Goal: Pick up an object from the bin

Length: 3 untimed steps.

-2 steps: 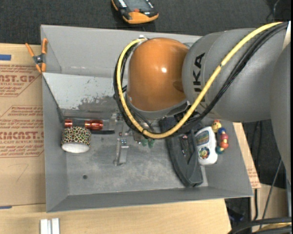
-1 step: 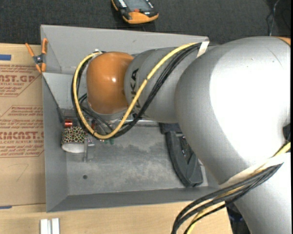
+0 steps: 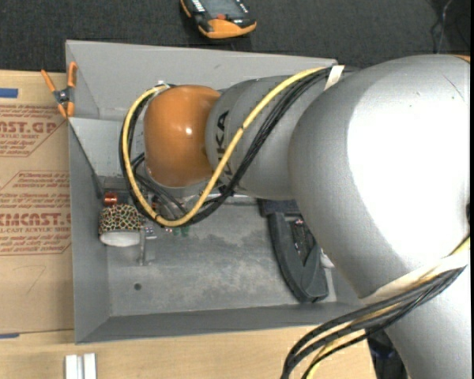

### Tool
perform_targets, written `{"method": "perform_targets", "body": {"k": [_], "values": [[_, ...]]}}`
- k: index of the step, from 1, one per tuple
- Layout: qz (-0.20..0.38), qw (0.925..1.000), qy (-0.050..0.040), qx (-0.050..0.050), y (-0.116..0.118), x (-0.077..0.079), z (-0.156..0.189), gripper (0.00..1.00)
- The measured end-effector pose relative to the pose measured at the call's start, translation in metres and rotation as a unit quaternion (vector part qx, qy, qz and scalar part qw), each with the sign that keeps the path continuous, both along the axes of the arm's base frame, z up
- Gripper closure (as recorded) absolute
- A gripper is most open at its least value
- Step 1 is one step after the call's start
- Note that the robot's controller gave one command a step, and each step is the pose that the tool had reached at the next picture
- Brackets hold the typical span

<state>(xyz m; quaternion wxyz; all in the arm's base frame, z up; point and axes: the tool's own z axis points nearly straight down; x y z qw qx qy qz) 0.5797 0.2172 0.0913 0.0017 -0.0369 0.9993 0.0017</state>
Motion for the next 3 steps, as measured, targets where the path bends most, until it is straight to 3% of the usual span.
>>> {"method": "perform_targets", "body": {"k": [1, 2, 3], "values": [[0.003, 1.0000, -0.0066, 0.001, 0.008, 0.015, -0.023, 0.00], [-0.007, 1.0000, -0.0032, 0.002, 0.021, -0.001, -0.021, 0.00], [0.000, 1.0000, -0.0087, 0.002, 0.011, 0.014, -0.020, 1.00]]}}
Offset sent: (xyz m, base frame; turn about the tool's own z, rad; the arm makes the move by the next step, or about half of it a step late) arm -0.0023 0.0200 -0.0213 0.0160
